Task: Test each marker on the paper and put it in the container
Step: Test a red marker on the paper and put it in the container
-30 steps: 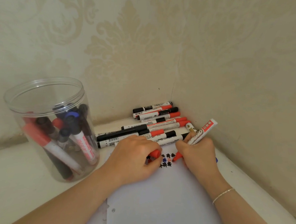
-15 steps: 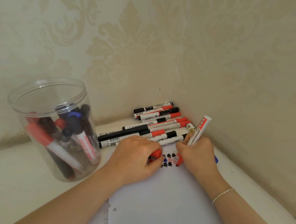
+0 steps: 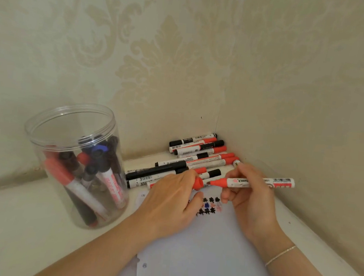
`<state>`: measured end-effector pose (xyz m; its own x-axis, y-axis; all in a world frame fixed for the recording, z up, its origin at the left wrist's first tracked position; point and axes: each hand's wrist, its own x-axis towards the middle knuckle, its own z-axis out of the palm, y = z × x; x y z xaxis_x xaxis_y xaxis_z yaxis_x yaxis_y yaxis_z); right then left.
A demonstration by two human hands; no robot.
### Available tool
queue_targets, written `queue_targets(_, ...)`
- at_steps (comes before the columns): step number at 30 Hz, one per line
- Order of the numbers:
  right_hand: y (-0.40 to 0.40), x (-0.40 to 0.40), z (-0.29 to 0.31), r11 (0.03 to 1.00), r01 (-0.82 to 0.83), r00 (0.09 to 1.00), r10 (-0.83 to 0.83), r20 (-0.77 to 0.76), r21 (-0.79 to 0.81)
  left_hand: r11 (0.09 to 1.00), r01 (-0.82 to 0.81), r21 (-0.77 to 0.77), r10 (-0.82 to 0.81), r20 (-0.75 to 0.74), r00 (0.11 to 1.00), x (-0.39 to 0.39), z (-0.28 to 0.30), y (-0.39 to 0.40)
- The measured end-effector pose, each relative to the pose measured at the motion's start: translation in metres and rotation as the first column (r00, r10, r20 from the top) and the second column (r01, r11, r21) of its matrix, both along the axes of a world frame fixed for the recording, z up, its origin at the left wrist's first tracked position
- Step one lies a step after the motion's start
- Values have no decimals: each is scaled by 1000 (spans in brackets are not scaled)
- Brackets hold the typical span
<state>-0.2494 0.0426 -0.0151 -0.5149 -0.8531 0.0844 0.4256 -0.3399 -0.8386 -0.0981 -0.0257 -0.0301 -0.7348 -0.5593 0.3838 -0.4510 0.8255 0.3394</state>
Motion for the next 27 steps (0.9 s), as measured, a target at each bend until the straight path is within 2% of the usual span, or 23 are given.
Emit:
queue_targets(5,-1,0,-4,999,-35,995,34,-97,-7,1000,1,6,-1,9,1000,-1,-1,0)
queue_targets(9,-2,4,-8,993,-15,954,50,-295,120,999,36,-40,-35,32,999,1,-3,0)
queue_targets(12,1,4,-7,984,-78,917,134,-376,160,998,62,-20,-62,6,998,2,-4,-3)
queue_targets(16,3,-3,-7,968,-205,910,242,-338,143,993,117,10,-116,-50,992,3,-3,-6)
queue_targets(19,4,-4,-6,945,-305,933,321,-163,113,994,111,20,-109,-69,992,4,-2,-4)
queue_targets(21,2,-3,-1,975,-198,969,210,-132,102,998,64,19,-62,-112,992,3,0,-2)
queue_targets(23,0,-4,2,993,98,971,-79,-225,73,999,6,34,-1,-154,988,1,1,-2)
queue_targets(25,-2,-4,1,936,348,864,-298,-405,53,998,-31,50,40,-192,981,-2,0,0)
queue_targets(27,-5,-1,-4,914,405,717,-305,-627,19,987,-46,154,86,-268,960,-4,1,4)
